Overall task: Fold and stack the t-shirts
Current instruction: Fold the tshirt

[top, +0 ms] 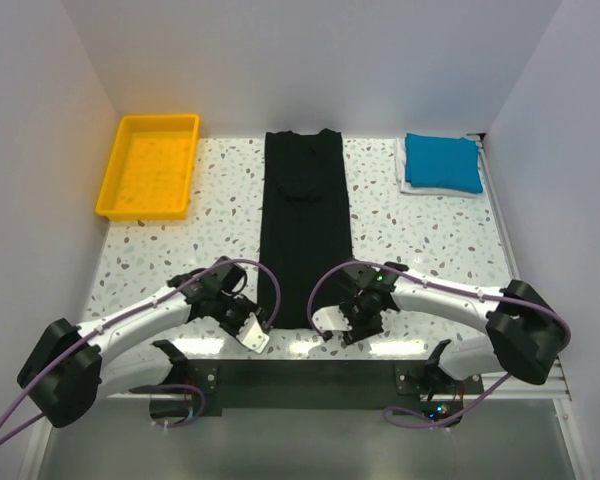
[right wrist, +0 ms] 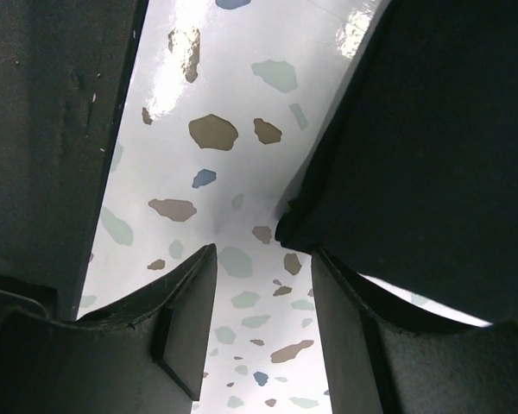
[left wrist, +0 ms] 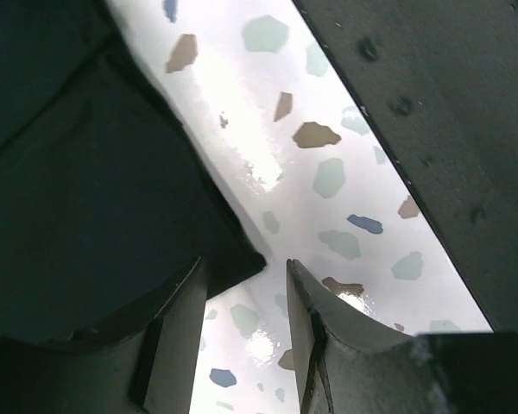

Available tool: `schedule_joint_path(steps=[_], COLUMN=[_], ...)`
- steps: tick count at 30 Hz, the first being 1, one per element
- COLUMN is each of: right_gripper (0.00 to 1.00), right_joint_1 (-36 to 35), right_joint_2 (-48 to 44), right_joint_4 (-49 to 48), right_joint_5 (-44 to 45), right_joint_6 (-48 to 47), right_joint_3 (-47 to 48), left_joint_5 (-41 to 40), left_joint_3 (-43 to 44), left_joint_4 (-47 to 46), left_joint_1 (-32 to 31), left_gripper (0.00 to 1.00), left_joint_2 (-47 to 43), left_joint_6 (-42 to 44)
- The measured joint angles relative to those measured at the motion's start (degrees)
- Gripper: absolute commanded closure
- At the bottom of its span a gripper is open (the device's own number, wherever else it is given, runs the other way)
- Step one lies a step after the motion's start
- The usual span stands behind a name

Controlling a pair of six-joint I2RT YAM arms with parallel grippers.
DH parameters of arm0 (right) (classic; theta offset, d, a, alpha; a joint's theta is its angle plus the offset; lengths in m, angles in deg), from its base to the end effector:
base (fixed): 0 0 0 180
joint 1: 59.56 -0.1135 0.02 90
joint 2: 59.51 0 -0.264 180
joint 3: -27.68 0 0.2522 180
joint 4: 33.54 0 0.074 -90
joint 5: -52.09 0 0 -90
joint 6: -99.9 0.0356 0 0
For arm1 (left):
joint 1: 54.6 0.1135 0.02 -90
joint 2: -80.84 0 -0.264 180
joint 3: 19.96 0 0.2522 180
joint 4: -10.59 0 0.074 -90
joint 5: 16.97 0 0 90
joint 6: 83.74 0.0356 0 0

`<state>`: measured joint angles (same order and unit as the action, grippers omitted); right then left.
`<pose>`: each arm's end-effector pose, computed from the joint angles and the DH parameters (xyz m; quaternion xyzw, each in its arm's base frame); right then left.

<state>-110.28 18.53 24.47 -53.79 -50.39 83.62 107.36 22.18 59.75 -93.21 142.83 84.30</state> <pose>0.1302 0.1746 0.1703 -0.8200 0.5490 0.1300 0.0966 0.1205 -0.1219 0.1644 0.8278 0.4476 -0.2145 0.2617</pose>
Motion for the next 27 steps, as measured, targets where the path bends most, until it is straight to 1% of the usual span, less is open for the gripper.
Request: schedule_joint_path(steps=[5, 10, 13, 14, 15, 17, 18, 20, 21, 22, 23, 27], right_gripper=[0.49, 0.5, 0.52, 0.55, 0.6, 0.65, 0.72, 0.8, 0.9, 0.95, 1.0, 1.0], right_joint_1=[-1.8, -2.3, -2.5, -2.5, -2.6, -2.6, -2.6, -2.6, -2.7, -2.8, -2.8, -2.9], right_joint_2=[0.4, 2.3, 2.9, 3.0, 3.2, 3.3, 3.3, 3.3, 3.3, 3.3, 3.3, 2.0], right_joint_4=[-2.5, -4.9, -5.5, -5.6, -5.7, -6.2, -6.4, -7.0, -7.5, -7.9, -8.3, -9.0], right_joint_5=[2.0, 3.3, 3.5, 3.5, 3.6, 3.8, 3.9, 4.2, 4.5, 4.7, 4.9, 5.1], right_joint_6=[-0.4, -0.4, -0.3, -0.3, -0.3, -0.2, -0.1, 0.1, 0.3, 0.4, 0.7, 1.6], right_joint_3=[-1.3, -1.2, -1.0, -0.9, -0.8, -0.7, -0.7, -0.7, -0.7, -0.7, -0.7, -1.6], left_joint_5=[-0.5, -0.7, 0.0, 0.3, 0.6, 1.1, 1.2, 1.4, 1.4, 1.4, 1.4, 1.4], left_joint_3=[-0.2, -0.2, 0.0, 0.1, 0.2, 0.3, 0.3, 0.3, 0.3, 0.3, 0.3, 0.0], left_joint_4=[1.0, 0.3, -0.9, -1.3, -1.7, -2.6, -3.1, -3.7, -4.2, -4.5, -4.7, -4.8], left_joint_1=[0.0, 0.0, 0.0, 0.0, 0.0, 0.0, 0.0, 0.0, 0.0, 0.0, 0.0, -0.2], left_gripper=[0.53, 0.53, 0.57, 0.59, 0.65, 0.71, 0.79, 0.85, 0.9, 0.93, 0.99, 1.0], left_joint_2=[2.3, 5.2, 6.4, 6.8, 7.1, 8.0, 8.3, 8.8, 8.9, 9.0, 9.0, 8.5], left_joint_6=[3.4, 4.3, 4.2, 4.1, 4.1, 4.1, 4.2, 4.3, 4.5, 4.6, 4.7, 5.1])
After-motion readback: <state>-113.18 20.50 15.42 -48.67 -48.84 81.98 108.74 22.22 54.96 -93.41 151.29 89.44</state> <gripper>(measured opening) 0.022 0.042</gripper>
